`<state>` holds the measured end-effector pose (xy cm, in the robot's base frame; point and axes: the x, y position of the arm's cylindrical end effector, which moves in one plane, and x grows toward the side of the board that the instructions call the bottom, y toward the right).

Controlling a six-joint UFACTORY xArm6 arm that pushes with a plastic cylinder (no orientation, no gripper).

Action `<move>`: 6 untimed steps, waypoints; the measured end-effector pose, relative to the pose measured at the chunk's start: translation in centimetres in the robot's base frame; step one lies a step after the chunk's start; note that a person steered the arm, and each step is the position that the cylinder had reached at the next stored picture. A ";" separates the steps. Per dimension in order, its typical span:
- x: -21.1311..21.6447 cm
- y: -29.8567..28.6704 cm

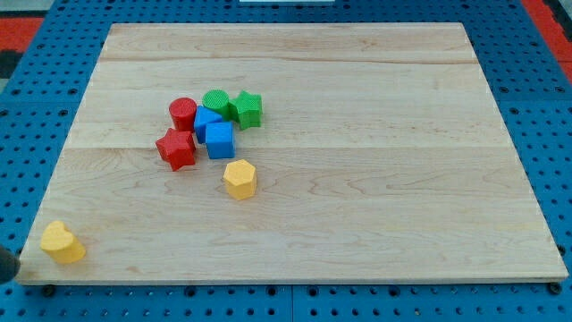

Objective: Move the yellow heart slightly upwards

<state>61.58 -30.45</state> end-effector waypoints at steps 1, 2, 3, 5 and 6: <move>-0.5 2.7; -0.5 6.3; -1.2 7.7; -2.4 7.8; -1.1 18.0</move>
